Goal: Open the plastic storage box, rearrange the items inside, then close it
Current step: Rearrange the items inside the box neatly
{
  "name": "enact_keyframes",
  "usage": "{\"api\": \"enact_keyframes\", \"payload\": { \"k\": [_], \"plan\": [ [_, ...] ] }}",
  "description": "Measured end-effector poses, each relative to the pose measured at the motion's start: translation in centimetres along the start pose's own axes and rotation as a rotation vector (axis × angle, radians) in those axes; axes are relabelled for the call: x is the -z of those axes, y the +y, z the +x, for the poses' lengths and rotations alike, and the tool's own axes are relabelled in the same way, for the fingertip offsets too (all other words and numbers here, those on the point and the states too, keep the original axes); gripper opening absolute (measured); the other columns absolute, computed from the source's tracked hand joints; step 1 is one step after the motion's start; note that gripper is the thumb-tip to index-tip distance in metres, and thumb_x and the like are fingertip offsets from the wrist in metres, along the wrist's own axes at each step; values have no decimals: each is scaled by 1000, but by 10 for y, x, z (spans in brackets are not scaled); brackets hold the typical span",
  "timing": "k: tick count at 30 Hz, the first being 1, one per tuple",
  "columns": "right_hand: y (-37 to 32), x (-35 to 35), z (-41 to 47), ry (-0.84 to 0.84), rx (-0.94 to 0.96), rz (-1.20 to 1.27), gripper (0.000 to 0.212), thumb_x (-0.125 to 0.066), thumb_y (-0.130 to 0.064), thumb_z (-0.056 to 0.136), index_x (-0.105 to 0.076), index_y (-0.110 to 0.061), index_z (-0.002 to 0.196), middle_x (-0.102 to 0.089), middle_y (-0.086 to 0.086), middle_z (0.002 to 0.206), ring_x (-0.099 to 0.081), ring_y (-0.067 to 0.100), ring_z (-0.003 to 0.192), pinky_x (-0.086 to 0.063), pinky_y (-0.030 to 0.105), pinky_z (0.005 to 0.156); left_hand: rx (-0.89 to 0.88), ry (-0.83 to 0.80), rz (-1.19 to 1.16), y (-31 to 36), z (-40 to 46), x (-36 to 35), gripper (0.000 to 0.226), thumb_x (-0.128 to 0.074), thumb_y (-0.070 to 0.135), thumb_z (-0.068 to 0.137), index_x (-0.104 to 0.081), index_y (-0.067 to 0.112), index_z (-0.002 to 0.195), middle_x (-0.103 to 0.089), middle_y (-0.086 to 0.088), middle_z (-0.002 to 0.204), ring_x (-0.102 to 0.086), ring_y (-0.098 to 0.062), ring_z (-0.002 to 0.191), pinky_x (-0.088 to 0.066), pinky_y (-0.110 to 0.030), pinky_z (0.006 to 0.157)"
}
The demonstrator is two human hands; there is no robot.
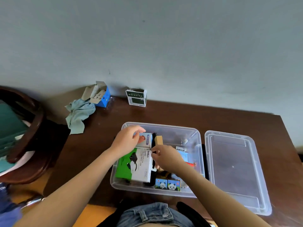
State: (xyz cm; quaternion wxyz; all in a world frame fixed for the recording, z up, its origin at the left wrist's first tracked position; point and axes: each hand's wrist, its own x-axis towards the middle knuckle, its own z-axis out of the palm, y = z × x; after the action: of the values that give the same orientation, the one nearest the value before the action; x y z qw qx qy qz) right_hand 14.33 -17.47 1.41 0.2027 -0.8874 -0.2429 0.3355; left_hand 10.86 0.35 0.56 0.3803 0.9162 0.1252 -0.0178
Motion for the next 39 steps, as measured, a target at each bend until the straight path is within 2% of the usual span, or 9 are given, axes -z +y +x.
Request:
{"api": "enact_keyframes", "payload": {
  "k": [6, 11, 17, 21, 26, 28, 30, 36, 39],
  "plan": [
    [-19, -17, 13, -170, -128, -153, 40, -46, -42, 95, -43, -17, 64, -48, -4, 53, -44, 11, 49, -35, 24, 48, -119, -136, 206, -17, -17, 1, 27, -51, 21, 96, -61, 18, 121, -55, 2, 128, -54, -19, 114, -43, -36, 96],
    [-23, -13, 13, -152, -164, -39, 42, -52, -47, 91, -48, -17, 62, -51, -6, 43, -41, 8, 43, -36, 20, 47, -110, -142, 382, -26, -20, -6, 42, -46, 27, 98, -45, 22, 140, -36, 5, 149, -34, -16, 135, -26, -33, 112],
    [-19, -5, 4, -56, -171, 200, 46, -65, -57, 78, -50, -15, 67, -71, 6, 82, -50, 13, 57, -36, 24, 53, -109, -80, 326, -28, -21, -12, 35, -49, 26, 97, -53, 25, 131, -45, 6, 141, -39, -14, 131, -30, -33, 110],
    [-22, 0, -9, -78, -87, 518, 34, -70, -39, 82, -48, -14, 80, -67, 1, 82, -62, 6, 63, -50, 22, 61, -41, -69, 36, -18, -17, -6, 26, -50, 28, 97, -61, 25, 120, -54, 6, 128, -52, -9, 115, -42, -31, 99],
    [-10, 36, -24, 222, -7, 638, 24, -78, -31, 74, -57, -21, 79, -67, 2, 77, -61, 9, 64, -47, 18, 55, 69, -229, -553, 21, -15, 14, 26, -45, 37, 97, -66, 24, 106, -69, 4, 104, -64, -10, 101, -49, -28, 92],
    [-1, 51, -27, 318, -14, 717, 20, -79, -30, 74, -61, -22, 80, -65, 0, 74, -60, 10, 64, -46, 17, 54, 11, -339, -536, 38, -14, 17, 27, -51, 42, 91, -66, 24, 104, -69, 12, 95, -64, -1, 94, -48, -16, 81],
    [8, 64, -28, 380, -25, 774, 16, -76, -31, 77, -65, -22, 84, -68, 1, 78, -62, 13, 69, -48, 19, 57, -41, -413, -464, 50, -10, 13, 18, -61, 29, 90, -64, 23, 106, -69, 12, 96, -64, 2, 89, -48, -13, 74],
    [33, 89, -37, 464, 52, 606, 26, -77, -22, 77, -63, -13, 98, -69, 5, 90, -62, 15, 77, -50, 30, 70, 24, -256, -656, 71, 4, -10, 19, -62, 8, 90, -58, 20, 105, -67, -3, 108, -62, -17, 103, -46, -31, 92],
    [44, 102, -43, 542, 93, 385, 22, -78, -15, 74, -68, -13, 94, -67, -4, 79, -58, 11, 68, -43, 18, 62, -8, -232, -682, 82, 15, -21, 20, -60, 4, 90, -56, 17, 105, -66, -1, 106, -61, -14, 100, -46, -29, 93]
  ]
}}
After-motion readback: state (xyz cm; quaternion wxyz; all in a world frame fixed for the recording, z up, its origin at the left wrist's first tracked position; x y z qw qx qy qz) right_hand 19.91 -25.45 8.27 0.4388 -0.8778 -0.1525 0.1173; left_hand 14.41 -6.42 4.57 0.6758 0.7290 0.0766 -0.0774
